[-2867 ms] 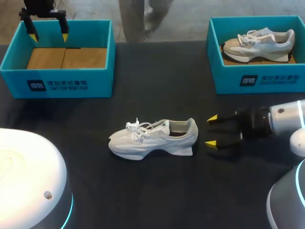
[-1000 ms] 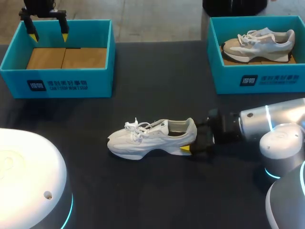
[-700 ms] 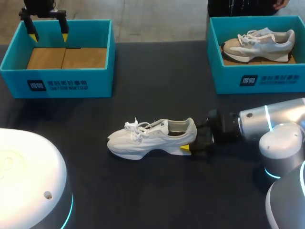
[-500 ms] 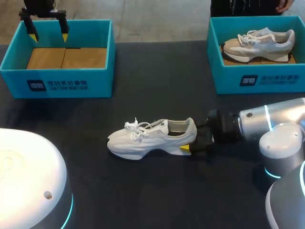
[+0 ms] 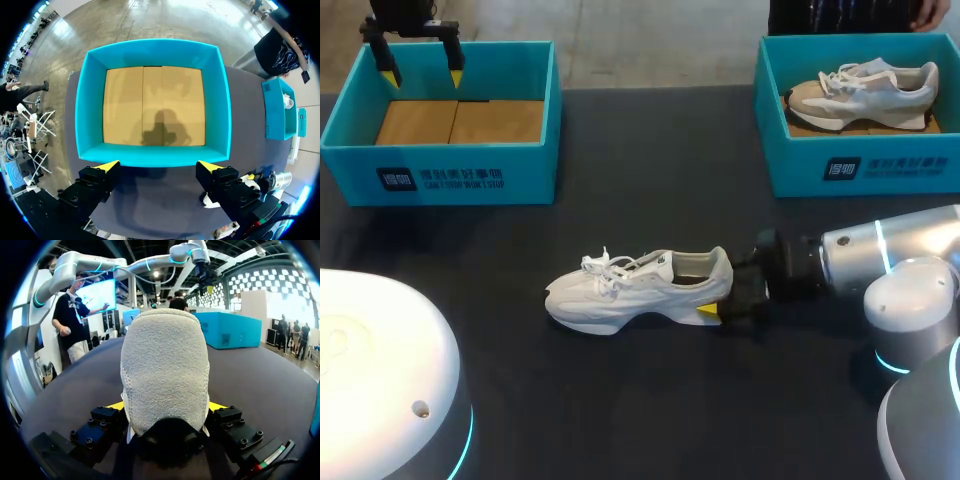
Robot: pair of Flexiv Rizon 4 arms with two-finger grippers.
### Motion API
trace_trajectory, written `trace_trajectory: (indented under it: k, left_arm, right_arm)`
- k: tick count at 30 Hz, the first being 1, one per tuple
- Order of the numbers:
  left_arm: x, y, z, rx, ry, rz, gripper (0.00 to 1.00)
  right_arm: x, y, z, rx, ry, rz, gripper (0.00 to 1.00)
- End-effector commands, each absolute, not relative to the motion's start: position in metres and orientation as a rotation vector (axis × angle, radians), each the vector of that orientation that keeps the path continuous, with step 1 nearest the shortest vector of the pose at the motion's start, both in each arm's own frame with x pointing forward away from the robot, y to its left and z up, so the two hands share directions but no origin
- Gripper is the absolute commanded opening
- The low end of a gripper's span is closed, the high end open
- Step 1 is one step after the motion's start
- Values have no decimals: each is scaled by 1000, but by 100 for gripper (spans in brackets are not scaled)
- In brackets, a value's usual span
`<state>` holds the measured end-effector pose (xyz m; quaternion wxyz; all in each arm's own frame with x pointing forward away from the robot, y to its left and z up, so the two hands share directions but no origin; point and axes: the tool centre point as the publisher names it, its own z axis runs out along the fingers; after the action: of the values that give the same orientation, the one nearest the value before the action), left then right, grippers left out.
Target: Take the shoe out of the shoebox, open the shoe tongue, remove and reinsert the insole, then place the shoe into the shoebox
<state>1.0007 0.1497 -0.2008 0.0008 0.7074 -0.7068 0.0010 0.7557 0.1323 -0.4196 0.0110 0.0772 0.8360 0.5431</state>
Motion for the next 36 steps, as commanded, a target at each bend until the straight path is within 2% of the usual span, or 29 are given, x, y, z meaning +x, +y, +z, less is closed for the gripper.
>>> trace_trajectory:
  k: [1,18,36]
  left_arm:
    - [1000,150,-201,2222,-2220,2,100]
    - [974,115,-197,2329,-2142,94,100]
    - [938,28,-188,2353,-2154,146,100]
  right_arm:
    - [757,136,-423,242,2610,1691,0]
    - [757,136,-423,242,2610,1691,0]
    - [757,136,-423,242,2610,1691,0]
